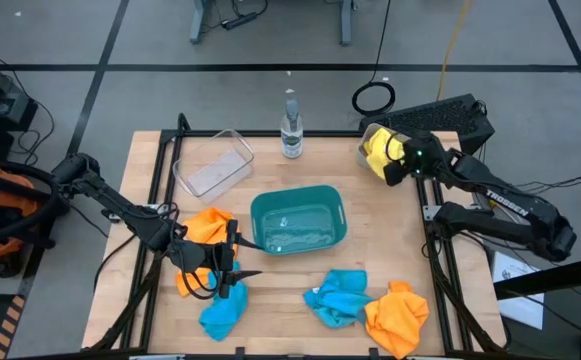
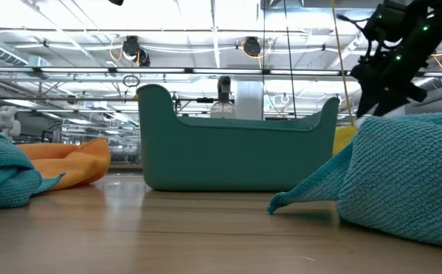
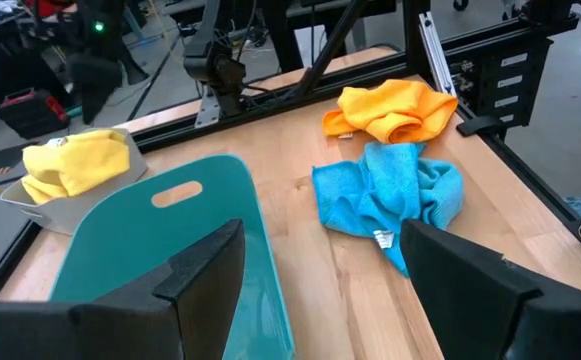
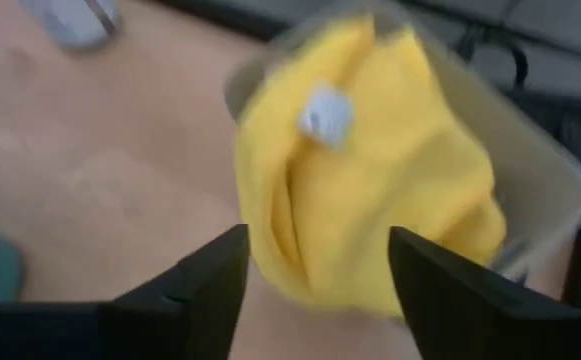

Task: Sort microfiber towel by color & place in baskets
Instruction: Put the yellow towel into the gray bin

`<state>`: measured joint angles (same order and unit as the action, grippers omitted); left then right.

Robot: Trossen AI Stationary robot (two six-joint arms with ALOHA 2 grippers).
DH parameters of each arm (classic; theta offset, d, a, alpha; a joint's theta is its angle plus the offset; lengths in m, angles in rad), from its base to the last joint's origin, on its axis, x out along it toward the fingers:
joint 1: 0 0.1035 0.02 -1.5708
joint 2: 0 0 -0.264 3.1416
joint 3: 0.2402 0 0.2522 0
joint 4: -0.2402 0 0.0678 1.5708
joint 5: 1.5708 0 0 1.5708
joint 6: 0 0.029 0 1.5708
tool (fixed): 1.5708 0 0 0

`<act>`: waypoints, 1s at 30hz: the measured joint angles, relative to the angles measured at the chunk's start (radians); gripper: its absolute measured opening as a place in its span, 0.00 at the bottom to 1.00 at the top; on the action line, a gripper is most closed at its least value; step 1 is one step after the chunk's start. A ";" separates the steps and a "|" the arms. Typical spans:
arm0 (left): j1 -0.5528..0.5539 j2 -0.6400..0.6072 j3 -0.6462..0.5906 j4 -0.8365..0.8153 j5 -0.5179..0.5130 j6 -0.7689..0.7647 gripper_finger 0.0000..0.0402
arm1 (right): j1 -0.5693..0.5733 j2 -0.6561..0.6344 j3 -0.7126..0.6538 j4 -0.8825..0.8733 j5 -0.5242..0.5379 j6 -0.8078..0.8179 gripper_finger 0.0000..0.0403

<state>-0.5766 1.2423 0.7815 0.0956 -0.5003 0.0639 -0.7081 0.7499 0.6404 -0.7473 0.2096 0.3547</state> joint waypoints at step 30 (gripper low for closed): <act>0.000 0.000 0.000 0.017 0.000 0.003 0.68 | 0.039 0.331 0.006 0.210 0.406 -0.105 0.05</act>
<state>-0.5765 1.2423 0.7815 0.1131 -0.5003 0.0664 -0.6687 1.0805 0.6460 -0.5377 0.6160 0.2497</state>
